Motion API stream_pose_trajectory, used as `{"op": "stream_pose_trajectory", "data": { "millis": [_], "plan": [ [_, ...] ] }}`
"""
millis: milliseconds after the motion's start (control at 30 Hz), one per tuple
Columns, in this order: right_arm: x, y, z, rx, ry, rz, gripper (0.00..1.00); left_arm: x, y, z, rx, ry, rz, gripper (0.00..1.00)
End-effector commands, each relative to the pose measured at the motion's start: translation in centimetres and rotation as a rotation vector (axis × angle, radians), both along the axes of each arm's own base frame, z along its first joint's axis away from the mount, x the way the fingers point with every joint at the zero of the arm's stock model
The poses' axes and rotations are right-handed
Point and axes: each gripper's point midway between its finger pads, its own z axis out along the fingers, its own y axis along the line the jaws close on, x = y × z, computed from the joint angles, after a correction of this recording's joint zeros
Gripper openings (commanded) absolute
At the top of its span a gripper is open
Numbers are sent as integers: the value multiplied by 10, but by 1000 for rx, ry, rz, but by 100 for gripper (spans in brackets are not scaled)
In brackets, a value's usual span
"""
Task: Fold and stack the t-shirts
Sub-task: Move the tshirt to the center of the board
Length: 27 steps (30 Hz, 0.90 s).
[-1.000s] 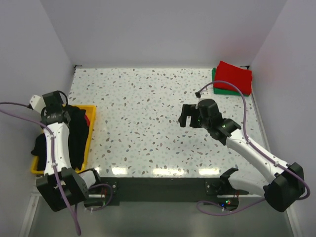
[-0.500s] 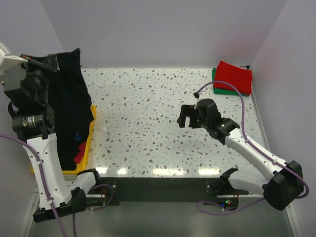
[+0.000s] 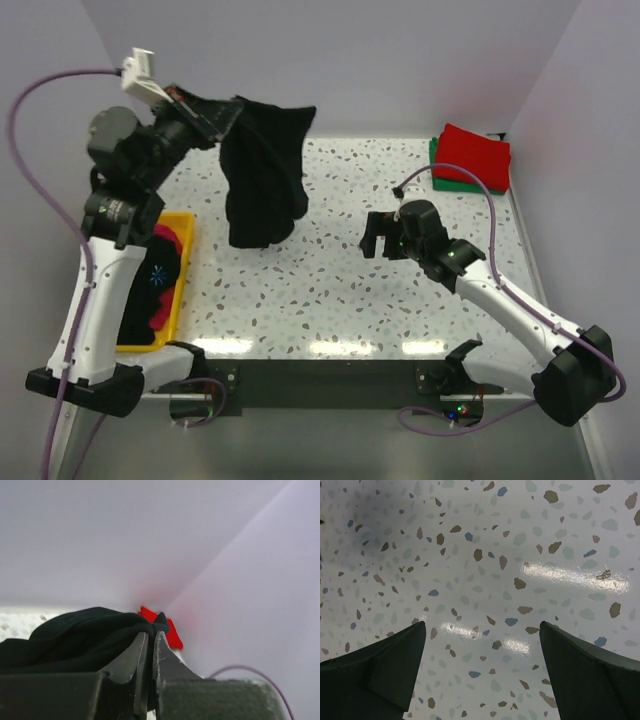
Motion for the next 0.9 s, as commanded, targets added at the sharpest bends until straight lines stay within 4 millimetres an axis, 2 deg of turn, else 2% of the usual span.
{"op": "stream_pose_trajectory", "data": {
  "millis": [0, 33, 67, 100, 133, 167, 200, 233, 267, 333, 367, 500, 533, 567, 667, 767, 867],
  "plan": [
    [9, -5, 19, 5, -67, -38, 99, 7, -55, -50, 28, 44, -107, 0],
    [8, -8, 18, -3, -68, -48, 99, 9, -70, -71, 34, 78, -137, 0],
    [9, -11, 17, -10, -70, -64, 99, 2, -97, -93, 47, 114, -203, 4],
    [8, -18, 16, -24, -76, -90, 99, 10, -114, -144, 86, 211, -229, 7],
    [7, -20, 15, -24, -75, -99, 99, 10, -129, -164, 92, 242, -262, 15],
    [6, -21, 13, -28, -73, -103, 99, 10, -151, -201, 123, 315, -312, 17],
    [4, -24, 7, -37, -63, -111, 99, 8, -157, -230, 144, 375, -328, 18],
    [2, -27, 4, -45, -61, -116, 99, 7, -160, -246, 146, 411, -332, 21],
    [1, -30, -1, -56, -52, -124, 99, 3, -159, -272, 157, 461, -327, 32],
    [-3, -36, -16, -80, -24, -148, 99, 3, -154, -286, 149, 481, -294, 47],
    [-5, -37, -21, -86, -12, -148, 99, 2, -150, -291, 155, 491, -281, 48],
    [-10, -29, -48, -59, 53, -140, 97, -10, -119, -344, 226, 639, -149, 49],
    [-11, -27, -53, -47, 71, -147, 95, -10, -106, -355, 236, 667, -79, 48],
    [-10, -23, -58, -36, 78, -140, 95, -19, -94, -372, 255, 707, -42, 47],
    [-14, -11, -66, 7, 106, -98, 90, -34, -57, -405, 295, 791, 112, 47],
    [-17, -2, -66, 59, 114, -70, 86, -50, -34, -427, 305, 839, 189, 47],
    [-26, 3, -68, 96, 130, -60, 85, -62, -30, -439, 289, 855, 181, 47]
  ]
}}
